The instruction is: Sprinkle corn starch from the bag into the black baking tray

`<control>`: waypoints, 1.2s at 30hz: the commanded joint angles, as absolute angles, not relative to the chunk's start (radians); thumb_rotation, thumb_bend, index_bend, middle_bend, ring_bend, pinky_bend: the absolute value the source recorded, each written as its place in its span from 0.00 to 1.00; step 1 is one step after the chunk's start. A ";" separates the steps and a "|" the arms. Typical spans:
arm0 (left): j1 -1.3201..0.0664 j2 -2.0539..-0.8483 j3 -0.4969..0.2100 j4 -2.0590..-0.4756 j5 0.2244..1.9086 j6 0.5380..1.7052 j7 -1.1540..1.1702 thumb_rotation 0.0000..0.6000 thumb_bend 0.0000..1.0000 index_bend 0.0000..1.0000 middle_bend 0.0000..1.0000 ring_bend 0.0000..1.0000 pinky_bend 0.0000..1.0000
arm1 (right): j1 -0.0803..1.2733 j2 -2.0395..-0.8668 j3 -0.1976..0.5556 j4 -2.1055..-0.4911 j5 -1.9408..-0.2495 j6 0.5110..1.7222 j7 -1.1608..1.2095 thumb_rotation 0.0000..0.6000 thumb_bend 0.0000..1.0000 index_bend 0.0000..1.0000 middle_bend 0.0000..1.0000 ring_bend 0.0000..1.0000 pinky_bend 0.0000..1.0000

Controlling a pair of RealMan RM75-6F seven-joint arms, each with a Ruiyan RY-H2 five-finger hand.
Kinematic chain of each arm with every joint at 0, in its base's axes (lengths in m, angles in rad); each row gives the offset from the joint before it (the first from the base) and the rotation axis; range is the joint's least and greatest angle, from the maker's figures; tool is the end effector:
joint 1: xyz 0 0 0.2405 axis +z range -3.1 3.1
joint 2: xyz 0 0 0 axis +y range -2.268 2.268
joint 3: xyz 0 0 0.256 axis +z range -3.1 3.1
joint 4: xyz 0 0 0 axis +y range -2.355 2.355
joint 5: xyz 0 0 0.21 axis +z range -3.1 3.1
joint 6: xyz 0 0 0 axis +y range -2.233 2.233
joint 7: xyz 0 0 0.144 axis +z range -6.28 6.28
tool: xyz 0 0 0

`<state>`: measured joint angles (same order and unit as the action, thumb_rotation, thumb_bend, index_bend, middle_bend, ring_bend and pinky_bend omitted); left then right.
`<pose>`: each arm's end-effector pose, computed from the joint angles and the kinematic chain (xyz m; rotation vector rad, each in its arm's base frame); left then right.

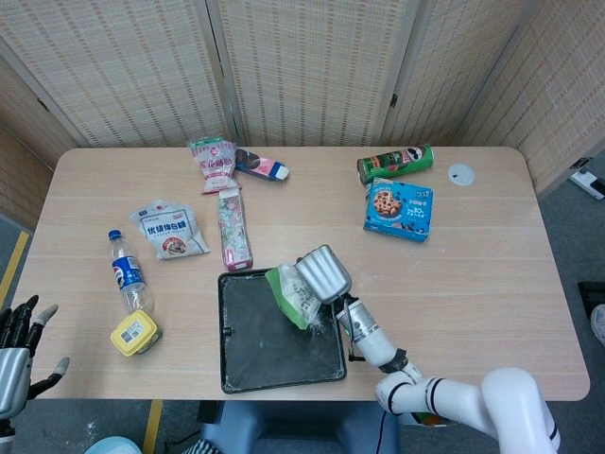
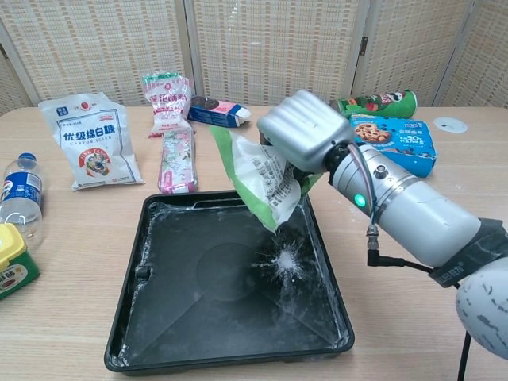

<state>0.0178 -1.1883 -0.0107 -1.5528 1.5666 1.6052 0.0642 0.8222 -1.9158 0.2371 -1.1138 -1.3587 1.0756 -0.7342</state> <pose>-0.3200 0.1404 0.1489 -1.3542 -0.8396 -0.8707 -0.0822 -0.3476 -0.0861 1.9022 -0.2739 0.8874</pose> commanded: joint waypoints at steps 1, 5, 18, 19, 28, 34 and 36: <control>0.016 -1.188 -0.010 -1.555 1.567 1.602 0.067 1.00 0.32 0.17 0.00 0.02 0.00 | 0.803 -1.831 0.261 -1.218 -1.283 0.993 -0.642 1.00 0.51 0.73 0.79 0.86 0.83; 0.012 -1.189 -0.010 -1.561 1.572 1.599 0.074 1.00 0.32 0.17 0.00 0.02 0.00 | 0.789 -1.747 0.276 -1.306 -1.216 0.923 -0.552 1.00 0.51 0.73 0.78 0.84 0.82; -0.001 -1.192 -0.007 -1.585 1.581 1.583 0.104 1.00 0.32 0.17 0.00 0.02 0.00 | 0.752 -1.514 0.270 -1.405 -1.184 0.719 -0.137 1.00 0.51 0.69 0.74 0.78 0.77; -0.004 -1.194 -0.007 -1.586 1.582 1.580 0.106 1.00 0.32 0.17 0.00 0.02 0.00 | 0.748 -1.505 0.260 -1.397 -1.199 0.710 -0.102 1.00 0.51 0.69 0.74 0.77 0.76; -0.013 -1.195 -0.007 -1.599 1.590 1.574 0.117 1.00 0.32 0.17 0.00 0.02 0.00 | 0.731 -1.508 0.200 -1.315 -1.303 0.674 0.152 1.00 0.51 0.66 0.69 0.73 0.71; -0.009 -1.194 -0.004 -1.600 1.584 1.575 0.118 1.00 0.32 0.17 0.00 0.02 0.00 | 0.717 -1.563 0.152 -1.225 -1.376 0.699 0.298 1.00 0.51 0.66 0.67 0.71 0.70; -0.010 -1.194 -0.003 -1.601 1.586 1.574 0.119 1.00 0.32 0.17 0.00 0.02 0.00 | 0.717 -1.582 0.136 -1.193 -1.395 0.702 0.335 1.00 0.51 0.66 0.67 0.71 0.70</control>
